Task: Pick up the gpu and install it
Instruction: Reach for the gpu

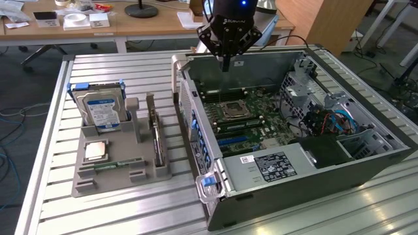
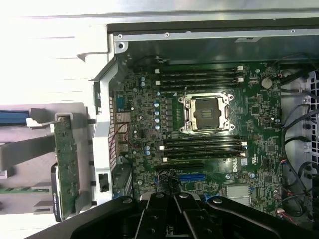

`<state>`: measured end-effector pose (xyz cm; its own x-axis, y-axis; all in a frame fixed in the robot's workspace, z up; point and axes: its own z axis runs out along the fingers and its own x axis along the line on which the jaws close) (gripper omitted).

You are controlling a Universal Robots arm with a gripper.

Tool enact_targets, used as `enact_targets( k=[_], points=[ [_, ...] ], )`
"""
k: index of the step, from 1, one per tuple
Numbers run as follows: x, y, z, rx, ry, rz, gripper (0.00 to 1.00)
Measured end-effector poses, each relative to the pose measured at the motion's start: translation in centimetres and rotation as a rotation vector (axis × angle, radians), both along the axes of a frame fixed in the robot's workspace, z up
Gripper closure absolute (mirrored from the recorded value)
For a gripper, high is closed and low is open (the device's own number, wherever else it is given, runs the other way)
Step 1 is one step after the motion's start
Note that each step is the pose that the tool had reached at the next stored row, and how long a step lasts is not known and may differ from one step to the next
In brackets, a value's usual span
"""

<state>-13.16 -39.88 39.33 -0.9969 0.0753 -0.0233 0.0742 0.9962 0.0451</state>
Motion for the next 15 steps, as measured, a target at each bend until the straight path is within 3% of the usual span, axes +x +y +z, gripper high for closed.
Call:
enact_targets(
  k=[15],
  points=[
    [-0.74, 0.0, 0.0, 0.0, 0.0, 0.0, 0.89]
  ],
)
